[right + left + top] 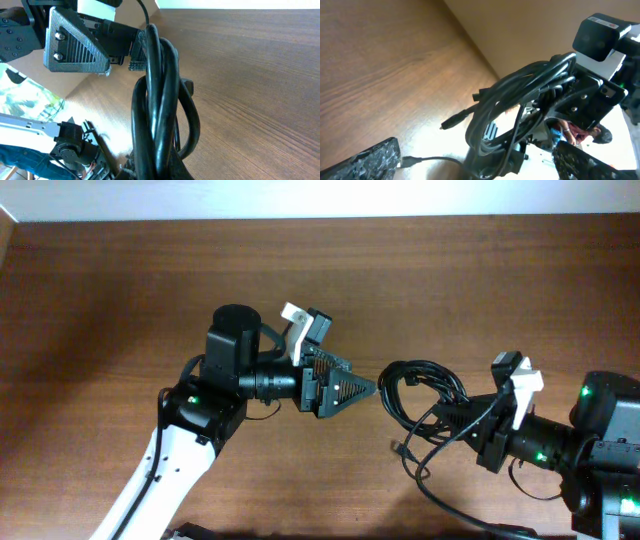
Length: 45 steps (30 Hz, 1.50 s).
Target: Untangle cables
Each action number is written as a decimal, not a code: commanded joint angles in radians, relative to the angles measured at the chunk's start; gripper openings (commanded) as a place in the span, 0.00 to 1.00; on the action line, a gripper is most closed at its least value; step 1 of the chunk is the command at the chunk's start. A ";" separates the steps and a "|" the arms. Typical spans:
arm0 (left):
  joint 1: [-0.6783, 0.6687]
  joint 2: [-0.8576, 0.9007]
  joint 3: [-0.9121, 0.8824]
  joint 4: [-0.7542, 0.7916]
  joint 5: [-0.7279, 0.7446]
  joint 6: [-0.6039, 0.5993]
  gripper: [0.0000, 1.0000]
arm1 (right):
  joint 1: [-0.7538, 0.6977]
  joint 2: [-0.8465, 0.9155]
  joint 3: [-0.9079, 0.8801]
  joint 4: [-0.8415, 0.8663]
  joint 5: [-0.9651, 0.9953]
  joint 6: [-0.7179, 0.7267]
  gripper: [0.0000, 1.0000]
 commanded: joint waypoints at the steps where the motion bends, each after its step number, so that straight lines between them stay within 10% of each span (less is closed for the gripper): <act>1: -0.001 -0.013 0.003 -0.004 0.029 -0.101 0.99 | 0.000 -0.004 0.003 0.082 -0.021 0.084 0.04; 8: -0.079 -0.013 0.003 0.138 0.002 -0.227 0.99 | 0.000 -0.004 0.003 0.335 -0.021 0.400 0.04; 22: -0.197 0.016 0.003 0.258 -0.278 -0.539 1.00 | 0.000 -0.004 0.003 0.428 -0.128 0.442 0.04; 26: -0.221 0.016 0.003 0.309 -0.291 -0.564 0.54 | 0.000 -0.004 0.003 0.428 -0.127 0.442 0.04; 32: -0.306 0.017 0.003 0.313 -0.357 -0.564 0.54 | 0.000 -0.004 0.003 0.423 -0.127 0.442 0.04; 36: -0.306 0.017 0.003 0.315 -0.356 -0.564 0.02 | 0.000 -0.004 0.002 0.409 -0.127 0.442 0.04; 43: -0.305 0.017 0.003 0.314 -0.356 -0.498 0.00 | 0.000 -0.004 0.001 0.385 -0.126 0.438 0.04; 44: -0.305 0.017 0.003 0.315 -0.356 -0.481 0.00 | 0.000 -0.004 0.001 0.375 -0.126 0.438 0.10; 45: -0.305 0.017 0.003 0.315 -0.356 -0.459 0.00 | 0.000 -0.004 0.001 0.367 -0.126 0.438 0.36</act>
